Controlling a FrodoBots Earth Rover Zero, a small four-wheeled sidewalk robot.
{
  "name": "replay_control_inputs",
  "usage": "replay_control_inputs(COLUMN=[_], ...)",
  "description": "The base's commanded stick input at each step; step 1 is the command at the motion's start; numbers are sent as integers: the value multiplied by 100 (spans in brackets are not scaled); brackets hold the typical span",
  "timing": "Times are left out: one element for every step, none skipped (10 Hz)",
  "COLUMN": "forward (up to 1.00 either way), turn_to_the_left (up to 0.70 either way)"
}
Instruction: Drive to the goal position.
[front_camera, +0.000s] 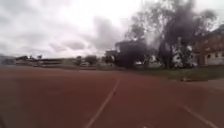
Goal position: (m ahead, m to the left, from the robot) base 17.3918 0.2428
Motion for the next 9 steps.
replay_control_inputs(forward=[67, 67, 67, 67, 67, 67, 67, 67, 67], turn_to_the_left=[0, 0, 0, 0, 0, 0, 0, 0, 0])
